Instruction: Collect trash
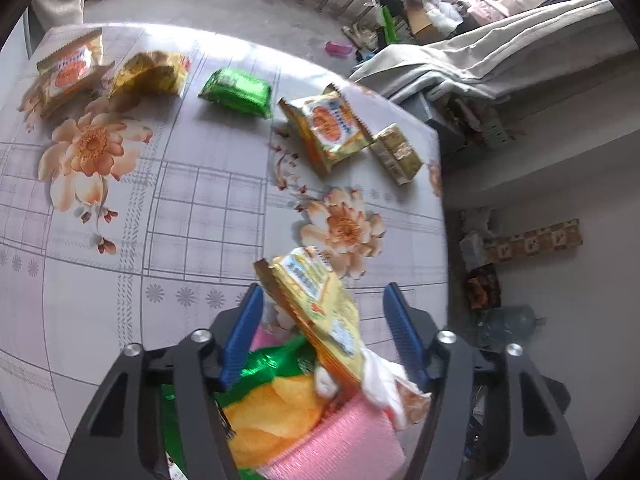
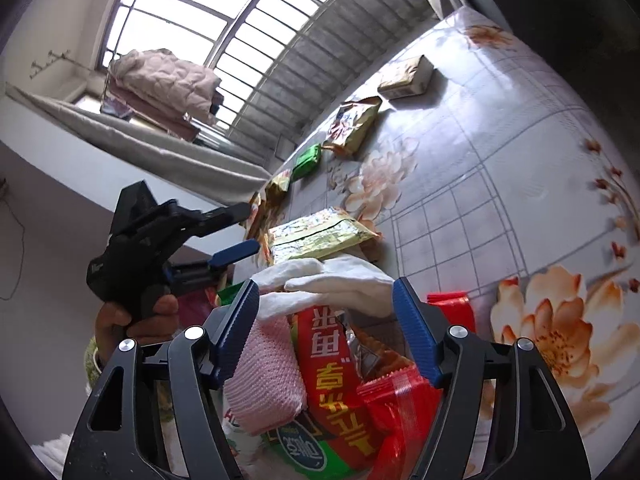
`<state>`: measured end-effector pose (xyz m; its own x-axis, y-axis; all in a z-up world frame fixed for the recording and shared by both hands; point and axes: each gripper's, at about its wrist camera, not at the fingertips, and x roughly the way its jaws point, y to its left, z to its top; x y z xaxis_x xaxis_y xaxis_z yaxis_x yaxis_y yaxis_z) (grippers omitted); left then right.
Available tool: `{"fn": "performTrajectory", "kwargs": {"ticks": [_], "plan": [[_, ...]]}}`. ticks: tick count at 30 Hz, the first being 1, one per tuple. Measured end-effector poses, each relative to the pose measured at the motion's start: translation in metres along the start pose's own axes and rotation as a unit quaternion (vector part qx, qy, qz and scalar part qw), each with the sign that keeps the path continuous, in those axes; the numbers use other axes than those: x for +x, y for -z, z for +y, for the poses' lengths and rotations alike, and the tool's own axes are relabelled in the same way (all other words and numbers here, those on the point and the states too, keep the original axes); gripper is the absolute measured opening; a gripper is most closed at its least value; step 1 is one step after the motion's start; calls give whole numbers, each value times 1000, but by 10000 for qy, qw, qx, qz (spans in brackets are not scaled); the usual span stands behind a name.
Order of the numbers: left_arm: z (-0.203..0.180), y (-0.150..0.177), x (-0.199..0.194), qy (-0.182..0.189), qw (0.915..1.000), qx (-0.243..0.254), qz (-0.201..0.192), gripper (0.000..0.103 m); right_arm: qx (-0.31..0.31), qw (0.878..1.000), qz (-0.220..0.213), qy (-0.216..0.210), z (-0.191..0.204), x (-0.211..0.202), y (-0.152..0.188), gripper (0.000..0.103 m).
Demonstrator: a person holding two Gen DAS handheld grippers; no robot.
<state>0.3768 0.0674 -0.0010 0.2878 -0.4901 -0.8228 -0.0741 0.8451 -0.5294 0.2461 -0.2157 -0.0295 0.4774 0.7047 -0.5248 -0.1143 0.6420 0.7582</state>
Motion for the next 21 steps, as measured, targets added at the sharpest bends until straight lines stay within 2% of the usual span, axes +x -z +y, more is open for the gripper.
{"fn": "performTrajectory", "kwargs": {"ticks": [5,12,13,15,17,21], "plan": [[8,-8,18,-82,9996,-118,238,41,-101,9999,92,56,2,11,-2,57],[13,-13,30,27,9991,-191,384,23,-171,9996,181,103,3,21,-3,43],[13,-14,32,32,9991,-176,378,21,-172,9996,199,102,4,23,-3,37],[13,-15,33,61,9992,-157,357,18,-161,9995,238,94,4,26,-4,32],[14,-16,33,104,9993,-177,326,17,-176,9995,253,114,5,28,-3,21],[12,-15,31,182,9994,-153,241,14,-167,9995,243,106,5,29,-3,10]]}}
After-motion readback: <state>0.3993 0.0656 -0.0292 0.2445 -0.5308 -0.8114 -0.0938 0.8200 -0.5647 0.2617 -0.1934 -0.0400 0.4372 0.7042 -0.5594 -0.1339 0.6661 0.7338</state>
